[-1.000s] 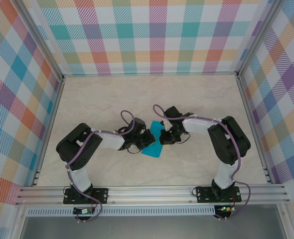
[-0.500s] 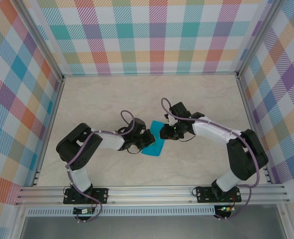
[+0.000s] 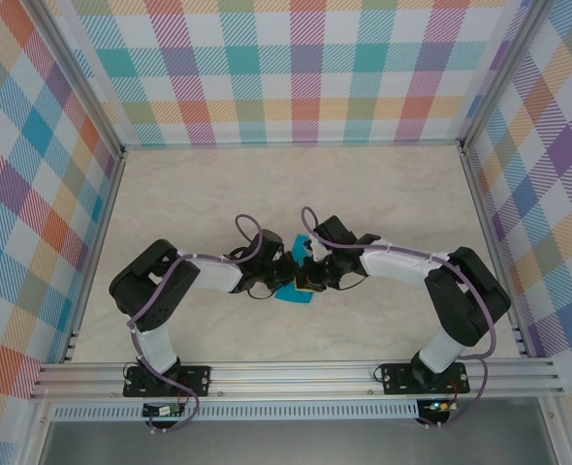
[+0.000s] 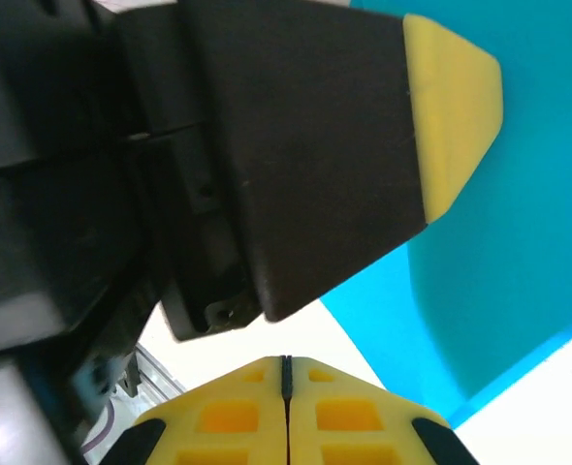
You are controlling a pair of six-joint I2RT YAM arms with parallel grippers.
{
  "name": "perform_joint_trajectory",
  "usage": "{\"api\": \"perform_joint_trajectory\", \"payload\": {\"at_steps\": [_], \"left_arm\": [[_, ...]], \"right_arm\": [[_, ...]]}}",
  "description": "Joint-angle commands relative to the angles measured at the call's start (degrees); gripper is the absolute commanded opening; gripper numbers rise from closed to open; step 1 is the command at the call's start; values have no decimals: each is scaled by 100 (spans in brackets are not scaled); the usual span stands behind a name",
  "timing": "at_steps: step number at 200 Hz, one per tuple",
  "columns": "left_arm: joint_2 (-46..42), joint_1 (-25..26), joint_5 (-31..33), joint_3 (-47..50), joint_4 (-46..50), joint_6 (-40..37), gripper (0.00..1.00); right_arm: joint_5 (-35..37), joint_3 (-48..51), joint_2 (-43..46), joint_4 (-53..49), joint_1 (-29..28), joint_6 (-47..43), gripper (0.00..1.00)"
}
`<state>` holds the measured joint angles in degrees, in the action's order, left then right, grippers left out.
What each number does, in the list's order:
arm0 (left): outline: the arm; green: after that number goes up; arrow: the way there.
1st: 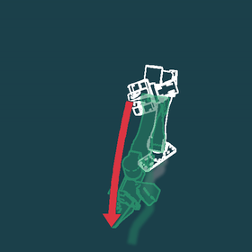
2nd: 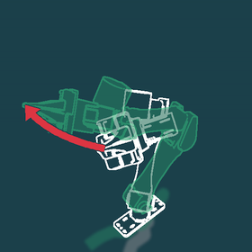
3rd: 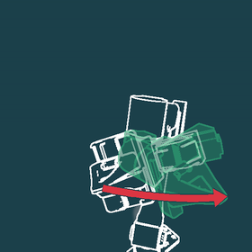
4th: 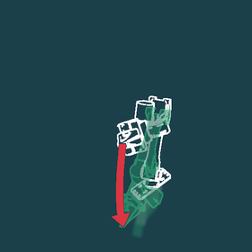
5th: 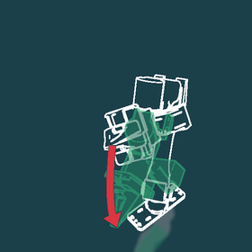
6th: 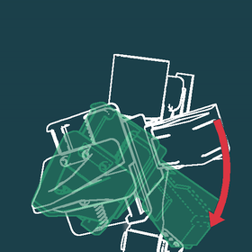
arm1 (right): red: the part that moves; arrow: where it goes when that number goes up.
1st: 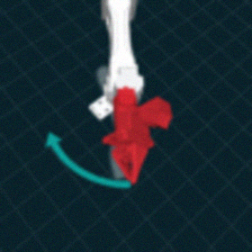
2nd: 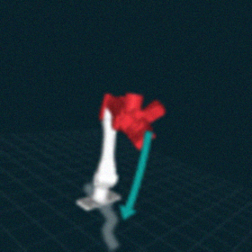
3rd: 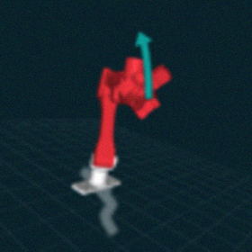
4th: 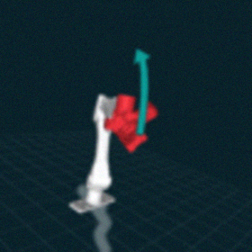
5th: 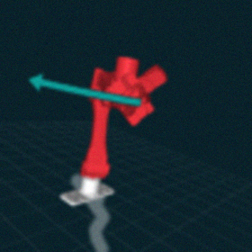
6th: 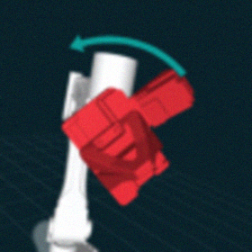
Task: Fold a paper plane with a square sheet of paper (pick it up from the middle)
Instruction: Fold the triangle a second time at the center of the table.
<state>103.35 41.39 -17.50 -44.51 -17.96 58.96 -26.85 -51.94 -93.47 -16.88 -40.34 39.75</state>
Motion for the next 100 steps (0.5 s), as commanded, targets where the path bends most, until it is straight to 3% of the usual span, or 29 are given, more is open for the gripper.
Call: {"api": "perform_joint_trajectory", "payload": {"at_steps": [1,100], "left_arm": [[124,54,88,84,253,-102,2],[97,57,10,109,266,-159,2]], "right_arm": [[26,76,-126,178,-79,221,5],[331,336,-425,377,-80,420,5]]}}
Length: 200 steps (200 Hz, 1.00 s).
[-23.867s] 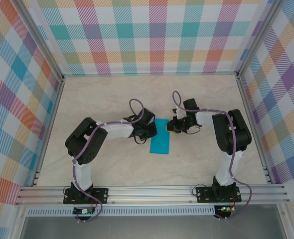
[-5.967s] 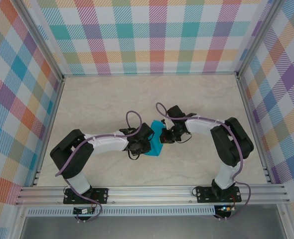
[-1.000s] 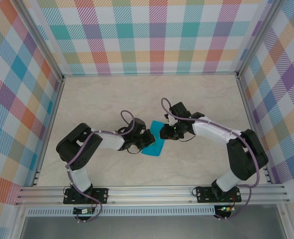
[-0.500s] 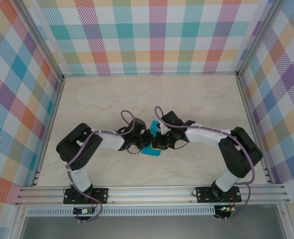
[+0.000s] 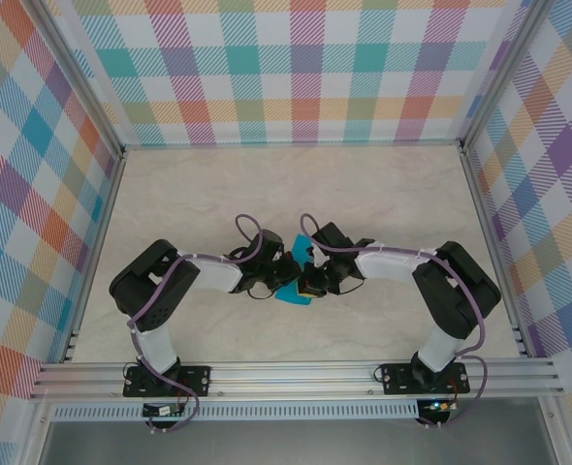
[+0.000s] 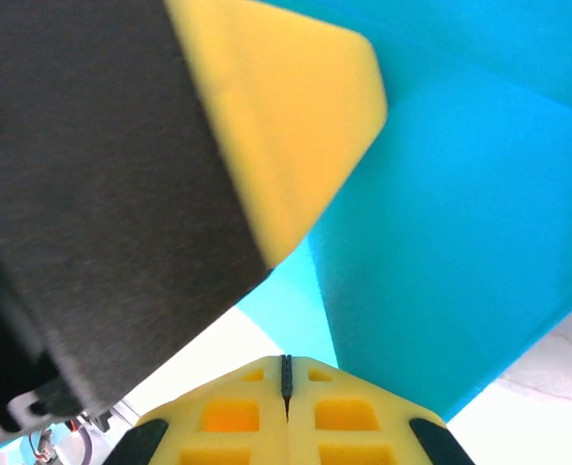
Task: Fold a paper plane with a square sheet of paper (pick it up from the middle)
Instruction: Fold the triangle a second time at the center of the table.
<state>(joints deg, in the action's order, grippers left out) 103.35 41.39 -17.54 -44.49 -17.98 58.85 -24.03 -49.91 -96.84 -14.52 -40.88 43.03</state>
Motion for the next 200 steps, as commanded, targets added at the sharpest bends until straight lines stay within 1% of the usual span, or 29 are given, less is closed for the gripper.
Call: {"api": "perform_joint_trajectory", "payload": {"at_steps": [1,59,136,162,200], "left_arm": [[98,60,19,107,273,-147,2],[146,63,-37,55,304,-190,2],[167,59,-39,76,330,-198,2],[125,62,-4,123,330,-190,2],[92,68,0,154,330,-198,2]], "right_arm": [[53,132,-89,142,-25,92,5],[144,361,-56,143,-25,62,6],[207,654,-290,154,-25,96,6],[282,719,-145,61,-25,134,6],[-66,400,272,10,-25,92,7]]}}
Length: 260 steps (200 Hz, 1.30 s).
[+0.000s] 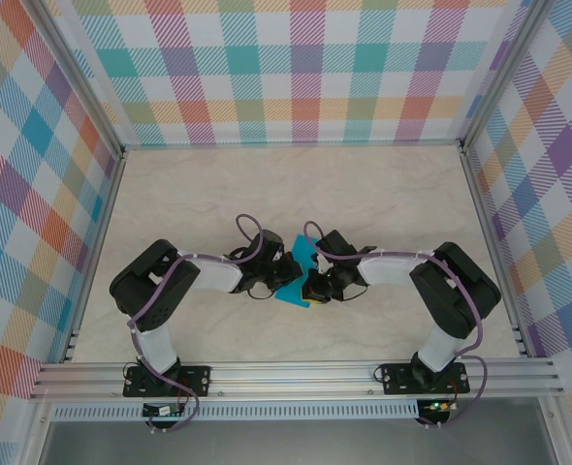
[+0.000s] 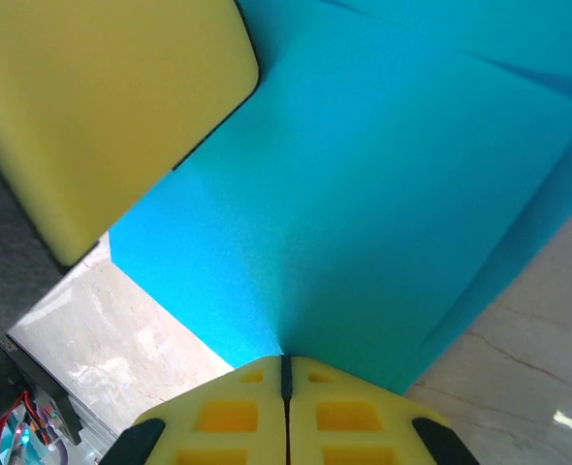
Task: Fold a paper plane with a square sheet of paper (pick it up from the middle)
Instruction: Fold the triangle a second time at the center of the table.
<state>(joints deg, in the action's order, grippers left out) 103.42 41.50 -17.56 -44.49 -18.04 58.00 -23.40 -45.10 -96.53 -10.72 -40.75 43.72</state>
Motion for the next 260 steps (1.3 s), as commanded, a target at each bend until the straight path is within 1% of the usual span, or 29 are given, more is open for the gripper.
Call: {"api": "perform_joint_trajectory", "payload": {"at_steps": [1,23,56,81,109,142,192,212,229,260], "left_arm": [[84,54,4,153,337,-113,2],[61,60,-1,163,328,-118,2],[98,60,-28,130,320,-109,2],[117,58,-36,101,327,-109,2],[117,60,-4,96,354,-106,2],[109,56,24,108,371,-98,2],[100,60,34,145,386,-99,2],[117,60,25,150,382,-104,2],[126,60,17,151,372,-104,2],[142,60,2,137,369,-113,2]], "right_arm": [[-138,-97,245,-370,-38,22,7],[-312,-291,281,-304,-38,38,7],[-419,-403,-47,-170,-38,123,8],[-206,-153,-153,-141,-46,177,7],[-214,172,-217,-103,-47,123,7],[-122,423,-74,-96,-46,110,8],[-410,457,274,31,-42,83,8],[-257,652,284,120,-47,144,9],[-313,828,280,347,-41,163,9],[-45,997,325,203,-38,218,8]]}}
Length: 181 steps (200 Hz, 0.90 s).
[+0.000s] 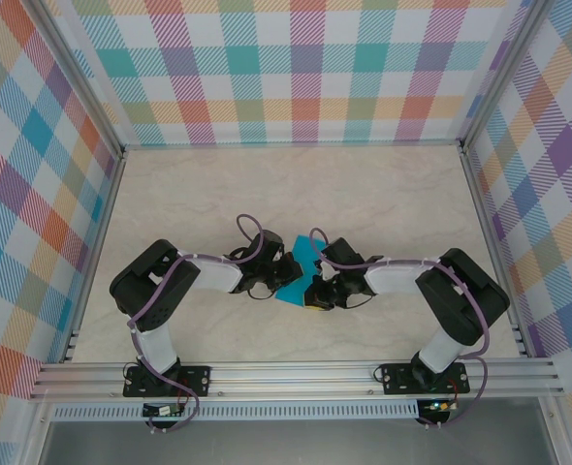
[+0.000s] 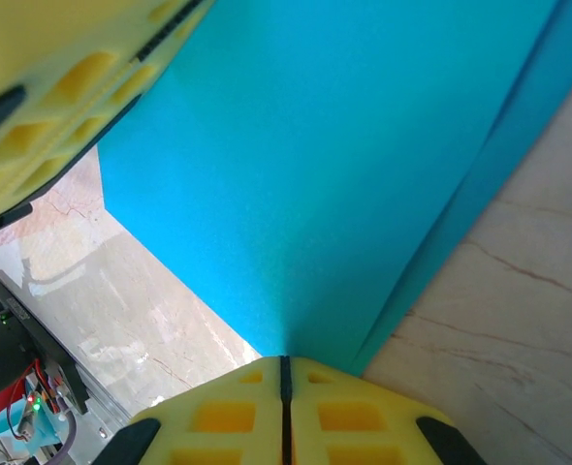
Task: Fold a paper plane with a square sheet of paper (pick it up from the middle)
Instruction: Fold the triangle a second time at the center of the table.
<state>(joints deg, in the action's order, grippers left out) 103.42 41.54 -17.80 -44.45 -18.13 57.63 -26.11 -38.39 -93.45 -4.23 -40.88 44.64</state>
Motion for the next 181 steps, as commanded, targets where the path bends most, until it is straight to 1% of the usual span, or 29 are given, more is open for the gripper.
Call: {"api": "perform_joint_trajectory", "payload": {"at_steps": [1,21,41,70,87,128,150,181], "left_arm": [[138,56,29,131,384,-76,2],[126,55,33,131,380,-76,2],[135,56,5,125,355,-75,2],[128,49,9,113,350,-74,2],[143,57,-11,110,328,-67,2],[122,73,-5,99,319,-67,2],[109,73,11,98,319,-72,3],[124,69,-23,81,275,-102,5]], "right_arm": [[227,333,27,-442,-25,129,8],[138,417,310,-390,-27,172,8],[119,294,696,-528,-25,117,8],[282,-24,1095,-579,-25,114,11],[376,-268,937,-544,-25,158,11],[265,-623,141,-256,-25,299,9],[317,-489,-127,-155,-25,352,9],[447,-252,-439,-296,-24,333,7]]}}
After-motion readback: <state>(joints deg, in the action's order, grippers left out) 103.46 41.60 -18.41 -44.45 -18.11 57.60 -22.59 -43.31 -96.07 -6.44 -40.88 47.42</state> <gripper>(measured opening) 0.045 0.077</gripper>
